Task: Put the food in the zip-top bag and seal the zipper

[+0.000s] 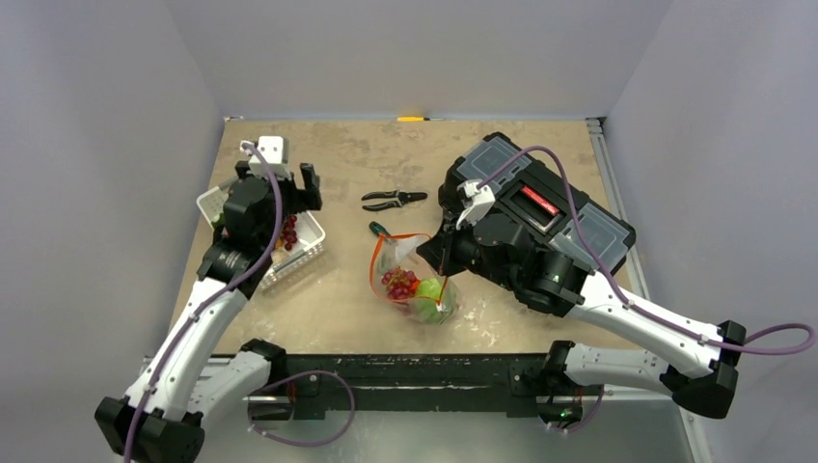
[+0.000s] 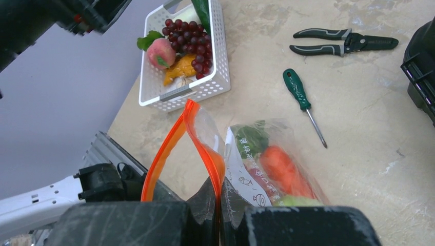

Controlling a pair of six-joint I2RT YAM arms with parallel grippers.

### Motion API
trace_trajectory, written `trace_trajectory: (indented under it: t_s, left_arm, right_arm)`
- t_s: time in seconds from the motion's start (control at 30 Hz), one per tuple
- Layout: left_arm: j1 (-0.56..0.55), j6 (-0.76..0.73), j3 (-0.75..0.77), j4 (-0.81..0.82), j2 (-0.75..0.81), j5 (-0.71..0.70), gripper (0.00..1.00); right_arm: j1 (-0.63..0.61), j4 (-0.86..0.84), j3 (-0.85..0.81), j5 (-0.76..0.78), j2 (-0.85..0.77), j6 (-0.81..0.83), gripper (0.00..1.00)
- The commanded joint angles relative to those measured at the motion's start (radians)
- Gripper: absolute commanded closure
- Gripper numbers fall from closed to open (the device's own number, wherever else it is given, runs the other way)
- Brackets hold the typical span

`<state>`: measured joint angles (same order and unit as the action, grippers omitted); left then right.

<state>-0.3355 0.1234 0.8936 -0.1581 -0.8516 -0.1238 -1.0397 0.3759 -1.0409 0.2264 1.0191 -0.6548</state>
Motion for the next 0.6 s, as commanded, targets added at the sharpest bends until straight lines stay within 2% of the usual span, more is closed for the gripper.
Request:
trace_trajectory:
  t_s: [0.0,0.27,0.47,0.57]
  left_arm:
    - [0.094,0.155,0.063,-0.145,-0.088,-0.508,0.16]
    - [0.356,0.509,0.091,-0.306,-0.231,-0.383,0.17]
    - [0.464,0.595,0.111,-0.281,-0.416,-0.095,0.16]
    - [0.476,0.635,0.129,-0.288,-0.493,-0.032,0.18]
  right_arm:
    - [0.002,-0.074,-0.006,0.021,-0.013,-0.003,1.0]
    - [0.003,-0.072,-0.005,0.024,-0.023,0.002,1.0]
    - [0.003,-0.074,-0.005,0.02,-0.023,0.003,1.0]
    - [0.003,-0.077,-0.003,0.016,-0.026,0.001,1.0]
